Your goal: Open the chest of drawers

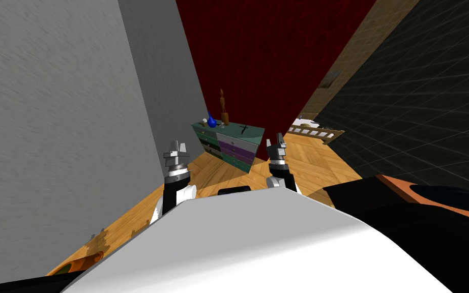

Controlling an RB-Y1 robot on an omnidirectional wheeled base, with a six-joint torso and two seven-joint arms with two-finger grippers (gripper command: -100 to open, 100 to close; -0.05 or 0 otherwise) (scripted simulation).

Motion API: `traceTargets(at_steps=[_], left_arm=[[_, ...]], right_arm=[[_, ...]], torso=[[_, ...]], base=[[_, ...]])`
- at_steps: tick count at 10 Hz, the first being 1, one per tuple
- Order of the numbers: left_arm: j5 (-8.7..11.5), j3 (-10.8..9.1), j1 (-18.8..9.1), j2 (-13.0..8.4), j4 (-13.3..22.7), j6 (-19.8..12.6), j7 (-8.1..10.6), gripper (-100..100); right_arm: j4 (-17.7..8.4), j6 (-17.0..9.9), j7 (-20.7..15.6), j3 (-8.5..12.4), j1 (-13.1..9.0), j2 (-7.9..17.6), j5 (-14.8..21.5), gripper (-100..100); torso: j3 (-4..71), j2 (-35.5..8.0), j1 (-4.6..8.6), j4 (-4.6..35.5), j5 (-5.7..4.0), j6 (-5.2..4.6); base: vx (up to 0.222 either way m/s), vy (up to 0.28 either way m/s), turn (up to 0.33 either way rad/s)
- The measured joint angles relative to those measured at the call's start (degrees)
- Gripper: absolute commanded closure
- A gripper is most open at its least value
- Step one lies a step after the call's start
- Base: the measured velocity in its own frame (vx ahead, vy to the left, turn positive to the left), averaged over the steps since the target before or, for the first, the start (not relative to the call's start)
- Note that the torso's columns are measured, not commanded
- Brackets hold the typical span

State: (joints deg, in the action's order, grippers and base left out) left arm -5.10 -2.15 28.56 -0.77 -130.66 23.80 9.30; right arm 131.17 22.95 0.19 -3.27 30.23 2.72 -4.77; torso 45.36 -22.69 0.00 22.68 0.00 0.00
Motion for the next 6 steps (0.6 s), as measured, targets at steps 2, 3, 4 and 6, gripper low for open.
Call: traceTargets(at_steps=[2,3,4,6], left_arm=[[0.0,0.00,0.0,0.0,0.0,0.0,0.00,0],[0.0,0.00,0.0,0.0,0.0,0.0,0.00,0],[0.0,0.00,0.0,0.0,0.0,0.0,0.00,-100],[-0.2,0.29,-0.6,-2.7,1.8,0.3,-0.29,-100]], right_arm=[[0.0,0.0,0.0,0.0,0.0,0.0,0.0,0],[0.0,0.0,0.0,0.0,0.0,0.0,0.0,0],[0.0,0.0,0.0,0.0,0.0,0.0,0.0,0],[0.0,0.0,0.0,0.0,0.0,0.0,0.0,0]], torso=[[16.9,-8.5,0.00,8.5,0.00,0.00],[25.4,-12.7,0.00,12.7,0.00,0.00],[33.8,-16.9,0.00,16.9,0.00,0.00],[39.0,-19.3,0.07,19.3,-0.02,0.00]], base=[[0.000,0.000,0.000],[0.000,0.000,0.000],[0.030,-0.016,-0.036],[0.056,-0.030,-0.044]])
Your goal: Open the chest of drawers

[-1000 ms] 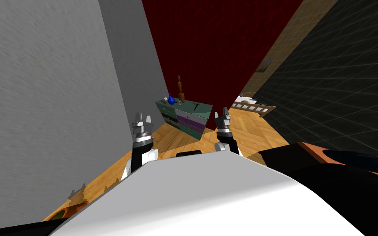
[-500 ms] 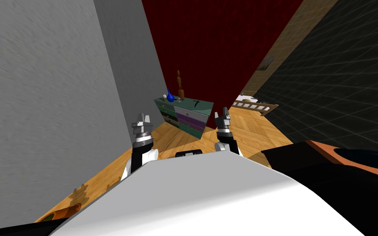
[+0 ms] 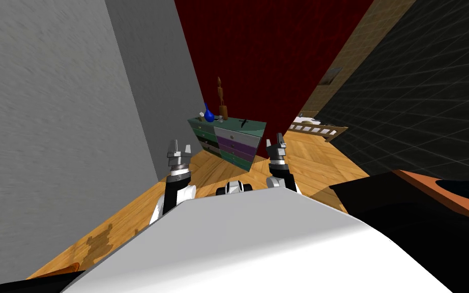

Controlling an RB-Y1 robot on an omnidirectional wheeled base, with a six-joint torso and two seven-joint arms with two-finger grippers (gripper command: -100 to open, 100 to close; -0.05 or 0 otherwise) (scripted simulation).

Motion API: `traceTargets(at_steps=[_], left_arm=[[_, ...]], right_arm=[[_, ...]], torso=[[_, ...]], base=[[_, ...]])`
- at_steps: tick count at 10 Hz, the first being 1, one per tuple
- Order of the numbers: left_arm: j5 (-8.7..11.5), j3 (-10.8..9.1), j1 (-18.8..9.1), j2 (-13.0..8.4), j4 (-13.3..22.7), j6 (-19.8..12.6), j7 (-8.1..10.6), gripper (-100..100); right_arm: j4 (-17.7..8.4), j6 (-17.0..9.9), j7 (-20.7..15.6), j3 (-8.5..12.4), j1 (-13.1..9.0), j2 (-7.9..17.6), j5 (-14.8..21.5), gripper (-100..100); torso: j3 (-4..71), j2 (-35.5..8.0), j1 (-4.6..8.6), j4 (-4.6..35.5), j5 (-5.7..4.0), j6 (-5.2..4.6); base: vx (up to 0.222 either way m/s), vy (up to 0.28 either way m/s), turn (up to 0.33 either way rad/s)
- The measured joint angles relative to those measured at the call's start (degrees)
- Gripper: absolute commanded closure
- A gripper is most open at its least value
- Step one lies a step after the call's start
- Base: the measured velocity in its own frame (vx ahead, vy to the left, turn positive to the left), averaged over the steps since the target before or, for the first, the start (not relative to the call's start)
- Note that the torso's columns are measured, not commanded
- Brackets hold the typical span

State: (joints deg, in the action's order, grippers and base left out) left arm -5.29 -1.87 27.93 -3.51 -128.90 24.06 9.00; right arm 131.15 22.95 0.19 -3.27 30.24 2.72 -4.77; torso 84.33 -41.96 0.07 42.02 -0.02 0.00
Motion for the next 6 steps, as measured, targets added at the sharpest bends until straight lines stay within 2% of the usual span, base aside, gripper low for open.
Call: traceTargets(at_steps=[3,6], left_arm=[[-0.4,0.69,-0.8,-2.6,2.6,0.2,-0.59,-100],[-0.7,1.24,-2.4,-4.0,6.9,0.8,-1.27,-100]], right_arm=[[0.0,0.0,0.0,0.0,0.0,0.0,0.0,0],[0.0,0.0,0.0,0.0,0.0,0.0,0.0,0]], torso=[[0.3,-0.3,-0.02,0.3,0.01,0.00],[0.2,-0.3,-0.08,0.3,0.02,0.00]], base=[[0.075,-0.037,-0.045],[0.087,-0.035,-0.055]])
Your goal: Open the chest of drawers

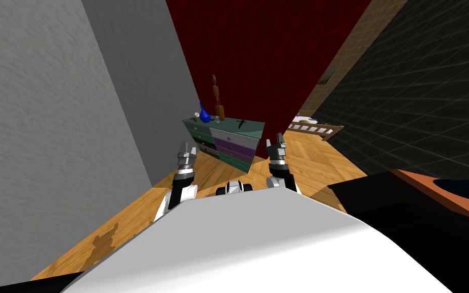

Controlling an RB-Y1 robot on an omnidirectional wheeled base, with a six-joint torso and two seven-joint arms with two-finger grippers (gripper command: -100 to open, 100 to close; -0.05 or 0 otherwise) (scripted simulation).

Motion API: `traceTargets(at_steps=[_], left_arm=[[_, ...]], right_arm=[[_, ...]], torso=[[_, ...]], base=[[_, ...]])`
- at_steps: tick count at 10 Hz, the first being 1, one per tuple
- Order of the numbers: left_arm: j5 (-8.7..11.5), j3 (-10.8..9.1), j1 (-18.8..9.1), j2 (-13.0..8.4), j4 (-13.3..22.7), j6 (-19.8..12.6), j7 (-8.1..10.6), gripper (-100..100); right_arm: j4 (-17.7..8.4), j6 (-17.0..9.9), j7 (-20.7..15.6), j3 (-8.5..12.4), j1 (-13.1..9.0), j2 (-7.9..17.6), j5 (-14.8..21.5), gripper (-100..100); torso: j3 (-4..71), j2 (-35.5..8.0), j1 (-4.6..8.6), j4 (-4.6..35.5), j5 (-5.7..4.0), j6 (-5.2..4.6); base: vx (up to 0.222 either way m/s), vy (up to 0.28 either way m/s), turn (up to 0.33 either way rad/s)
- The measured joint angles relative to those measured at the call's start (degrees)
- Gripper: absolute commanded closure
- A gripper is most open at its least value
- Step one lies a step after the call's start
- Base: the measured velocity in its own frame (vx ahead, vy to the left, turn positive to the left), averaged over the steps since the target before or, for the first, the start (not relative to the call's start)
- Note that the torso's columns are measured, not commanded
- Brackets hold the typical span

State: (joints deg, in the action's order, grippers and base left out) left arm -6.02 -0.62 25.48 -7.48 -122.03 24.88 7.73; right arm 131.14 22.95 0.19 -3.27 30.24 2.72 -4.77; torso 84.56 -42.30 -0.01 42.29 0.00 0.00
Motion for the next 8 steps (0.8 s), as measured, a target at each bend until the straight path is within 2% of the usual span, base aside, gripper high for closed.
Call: traceTargets(at_steps=[3,6,8], left_arm=[[-0.4,0.72,-1.6,-0.6,4.0,0.2,-0.72,-100],[-1.0,1.70,-3.2,-0.2,8.4,0.7,-1.72,-100],[-1.3,2.24,-3.7,0.0,10.1,0.7,-2.15,-100]], right_arm=[[0.0,0.0,0.0,0.0,0.0,0.0,0.0,0],[0.0,0.0,0.0,0.0,0.0,0.0,0.0,0],[0.0,0.0,0.0,0.0,0.0,0.0,0.0,0]], torso=[[0.0,0.0,0.02,0.0,-0.01,0.00],[0.0,0.0,-0.02,0.0,0.00,0.00],[0.0,0.0,-0.01,0.0,0.00,0.00]], base=[[0.088,-0.041,-0.058],[0.090,-0.032,-0.053],[0.082,-0.029,-0.045]])
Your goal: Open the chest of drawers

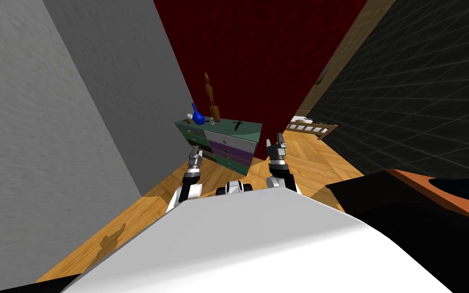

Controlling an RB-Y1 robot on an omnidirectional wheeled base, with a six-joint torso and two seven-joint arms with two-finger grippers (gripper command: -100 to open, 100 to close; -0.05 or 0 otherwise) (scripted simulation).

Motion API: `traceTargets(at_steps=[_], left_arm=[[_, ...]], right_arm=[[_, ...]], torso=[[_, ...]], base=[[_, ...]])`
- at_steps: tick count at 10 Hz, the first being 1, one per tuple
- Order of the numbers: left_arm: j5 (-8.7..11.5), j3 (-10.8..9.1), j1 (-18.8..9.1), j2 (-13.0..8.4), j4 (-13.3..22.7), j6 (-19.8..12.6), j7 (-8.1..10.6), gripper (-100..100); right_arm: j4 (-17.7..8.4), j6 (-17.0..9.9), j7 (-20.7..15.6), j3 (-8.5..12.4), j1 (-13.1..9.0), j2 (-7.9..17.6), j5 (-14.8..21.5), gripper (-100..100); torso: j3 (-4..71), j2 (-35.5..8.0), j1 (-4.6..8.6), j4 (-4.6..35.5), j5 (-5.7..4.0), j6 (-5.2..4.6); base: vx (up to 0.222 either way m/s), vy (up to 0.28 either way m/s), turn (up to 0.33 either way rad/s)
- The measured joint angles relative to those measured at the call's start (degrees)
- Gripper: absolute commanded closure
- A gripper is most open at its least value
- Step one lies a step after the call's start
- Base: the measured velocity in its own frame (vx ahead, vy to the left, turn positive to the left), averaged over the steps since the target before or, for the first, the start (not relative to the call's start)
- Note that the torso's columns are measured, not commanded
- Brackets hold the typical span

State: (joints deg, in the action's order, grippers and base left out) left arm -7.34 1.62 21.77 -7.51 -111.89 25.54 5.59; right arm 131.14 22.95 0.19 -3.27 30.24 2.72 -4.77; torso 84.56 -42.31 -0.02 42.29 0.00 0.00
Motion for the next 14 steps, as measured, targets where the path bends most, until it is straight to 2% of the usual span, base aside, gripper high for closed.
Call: traceTargets(at_steps=[7,14], left_arm=[[-0.9,1.54,-2.7,1.0,8.1,1.1,-1.55,-100],[-1.9,3.21,-6.1,-0.1,17.4,2.1,-3.29,-100]], right_arm=[[0.0,0.0,0.0,0.0,0.0,0.0,0.0,0],[0.0,0.0,0.0,0.0,0.0,0.0,0.0,0]], torso=[[0.0,0.0,-0.01,0.0,0.00,0.00],[0.0,0.0,-0.03,0.0,0.01,0.00]], base=[[0.071,-0.025,-0.044],[0.088,-0.028,-0.052]])
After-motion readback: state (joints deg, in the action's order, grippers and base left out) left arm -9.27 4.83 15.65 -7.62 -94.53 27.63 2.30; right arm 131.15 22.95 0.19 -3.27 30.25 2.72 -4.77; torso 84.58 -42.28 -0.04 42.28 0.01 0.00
